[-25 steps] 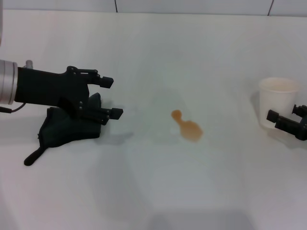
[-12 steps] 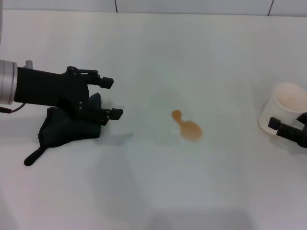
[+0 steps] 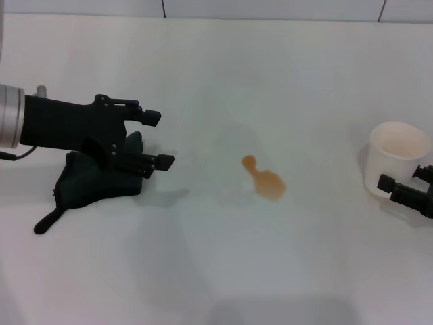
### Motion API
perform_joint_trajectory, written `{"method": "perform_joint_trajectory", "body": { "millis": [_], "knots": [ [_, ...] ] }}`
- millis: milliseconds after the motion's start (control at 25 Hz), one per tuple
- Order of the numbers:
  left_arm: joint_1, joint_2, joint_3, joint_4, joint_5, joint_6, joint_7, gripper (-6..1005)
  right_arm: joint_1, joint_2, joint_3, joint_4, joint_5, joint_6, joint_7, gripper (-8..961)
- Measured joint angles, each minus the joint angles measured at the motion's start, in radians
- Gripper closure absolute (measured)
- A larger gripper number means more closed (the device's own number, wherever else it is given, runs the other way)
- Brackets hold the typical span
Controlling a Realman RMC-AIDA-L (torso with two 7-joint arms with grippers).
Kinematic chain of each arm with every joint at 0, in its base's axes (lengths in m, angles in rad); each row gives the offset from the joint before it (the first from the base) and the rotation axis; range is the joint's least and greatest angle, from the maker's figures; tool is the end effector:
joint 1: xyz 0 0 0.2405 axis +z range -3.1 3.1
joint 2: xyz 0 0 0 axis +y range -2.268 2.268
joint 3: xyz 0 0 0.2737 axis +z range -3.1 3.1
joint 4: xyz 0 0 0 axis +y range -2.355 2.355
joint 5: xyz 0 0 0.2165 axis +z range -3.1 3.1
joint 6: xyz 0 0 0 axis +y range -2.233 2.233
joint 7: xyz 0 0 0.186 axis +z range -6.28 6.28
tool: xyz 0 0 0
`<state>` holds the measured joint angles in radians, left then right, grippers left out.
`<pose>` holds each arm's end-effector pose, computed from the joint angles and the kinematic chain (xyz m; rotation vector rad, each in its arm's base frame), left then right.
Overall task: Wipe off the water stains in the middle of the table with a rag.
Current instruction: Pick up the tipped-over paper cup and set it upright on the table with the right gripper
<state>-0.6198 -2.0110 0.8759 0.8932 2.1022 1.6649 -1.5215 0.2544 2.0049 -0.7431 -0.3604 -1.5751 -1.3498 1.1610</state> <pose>-0.2238 0.3761 -0.0156 -2.9723 -0.3155 -0.3495 0.3800 0.2998 -0.0273 -2.1825 0.9791 0.7794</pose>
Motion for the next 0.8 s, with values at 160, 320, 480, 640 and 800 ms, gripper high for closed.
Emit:
{"method": "perform_joint_trajectory", "body": {
  "millis": [160,320,480,640,800],
  "knots": [
    [0.000,0.000,0.000,-0.001,-0.002,0.001,0.000,138,-0.005,0.000,0.003,-0.001,0.000,-0.010,0.000,100],
    [0.000,0.000,0.000,-0.001,-0.002,0.003,0.000,138,-0.009,-0.002,0.004,-0.002,0.000,-0.012,-0.002,100],
    [-0.001,-0.001,0.001,-0.001,-0.001,0.007,0.000,139,-0.009,-0.002,0.005,-0.001,0.000,-0.003,-0.003,100],
    [-0.001,-0.002,0.002,-0.001,-0.001,0.010,0.000,140,-0.009,-0.002,0.003,0.000,0.000,0.005,-0.003,100],
    [-0.004,-0.002,0.002,-0.002,0.000,0.010,0.000,140,-0.009,-0.001,-0.005,0.001,-0.001,0.005,-0.003,100]
  ]
}}
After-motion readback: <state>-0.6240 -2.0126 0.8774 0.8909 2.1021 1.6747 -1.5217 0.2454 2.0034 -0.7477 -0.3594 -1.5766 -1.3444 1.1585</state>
